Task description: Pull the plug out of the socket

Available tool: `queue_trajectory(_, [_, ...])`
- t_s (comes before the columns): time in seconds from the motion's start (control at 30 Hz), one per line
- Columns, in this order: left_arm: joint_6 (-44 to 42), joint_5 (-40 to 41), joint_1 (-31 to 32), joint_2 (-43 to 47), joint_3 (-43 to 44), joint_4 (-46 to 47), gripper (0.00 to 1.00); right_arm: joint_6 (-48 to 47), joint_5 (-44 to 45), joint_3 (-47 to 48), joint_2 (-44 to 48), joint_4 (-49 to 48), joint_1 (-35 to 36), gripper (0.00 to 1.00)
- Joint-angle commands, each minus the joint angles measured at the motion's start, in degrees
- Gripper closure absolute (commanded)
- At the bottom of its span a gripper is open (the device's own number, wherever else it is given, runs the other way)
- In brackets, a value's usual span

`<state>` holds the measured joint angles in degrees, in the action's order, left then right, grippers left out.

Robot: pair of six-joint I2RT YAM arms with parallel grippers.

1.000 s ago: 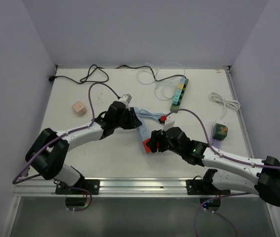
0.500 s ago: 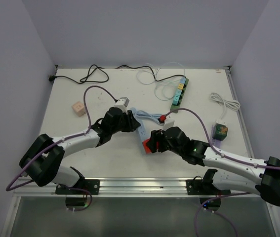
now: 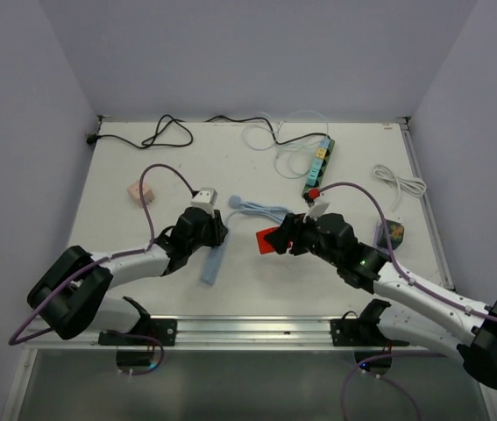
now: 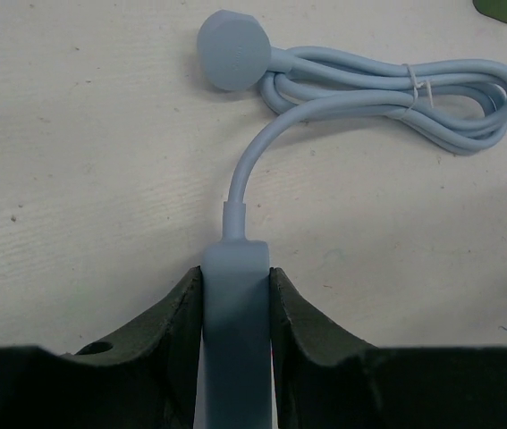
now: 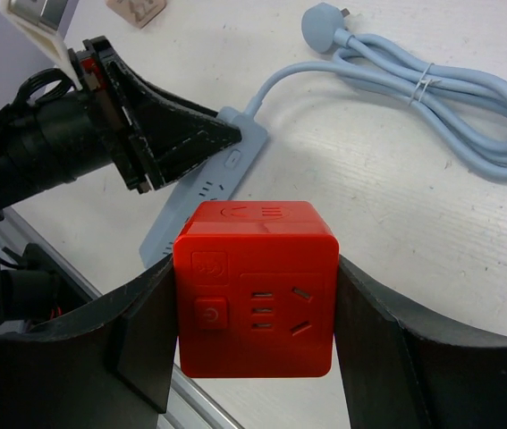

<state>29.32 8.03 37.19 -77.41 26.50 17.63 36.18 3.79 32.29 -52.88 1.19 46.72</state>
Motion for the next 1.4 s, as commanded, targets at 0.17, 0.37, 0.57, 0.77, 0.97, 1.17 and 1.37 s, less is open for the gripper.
queue_trajectory(0.17, [-0.2, 6.6, -3.2, -10.5, 11.6, -1.1, 1.0, -0.5, -1.7, 1.3, 1.9, -1.4, 0.1, 1.0])
queue_trajectory(0.37, [0.6, 1.6, -8.9, -22.5, 27.8, -1.4, 1.0, -0.9, -1.5, 0.9, 4.1, 3.3, 0.1, 1.0])
queue_trajectory(0.57, [-0.5, -0.7, -14.2, -41.4, 52.9, -10.7, 1.0, 0.1, -1.0, -1.3, 8.1, 5.0, 0.1, 1.0])
queue_trajectory(0.77, [-1.2, -3.0, -17.1, -54.0, 71.5, -17.4, 0.76, -0.1, 0.1, -1.6, 10.3, 7.4, 0.1, 1.0])
queue_trajectory(0.97, [-1.0, -5.0, -18.6, -53.3, 70.6, -16.8, 0.24, -0.8, 1.0, -0.8, 11.0, 8.5, 0.0, 1.0])
queue_trajectory(1.17, [-5.1, -2.1, -18.6, -43.7, 70.0, -21.6, 0.01, 0.0, -0.3, -0.7, 6.6, 3.4, 0.0, 1.0])
queue_trajectory(1.37, [-8.1, -1.1, -19.8, -28.1, 71.8, -31.0, 0.0, 1.1, -2.6, 3.0, -6.8, -9.0, 0.1, 1.0])
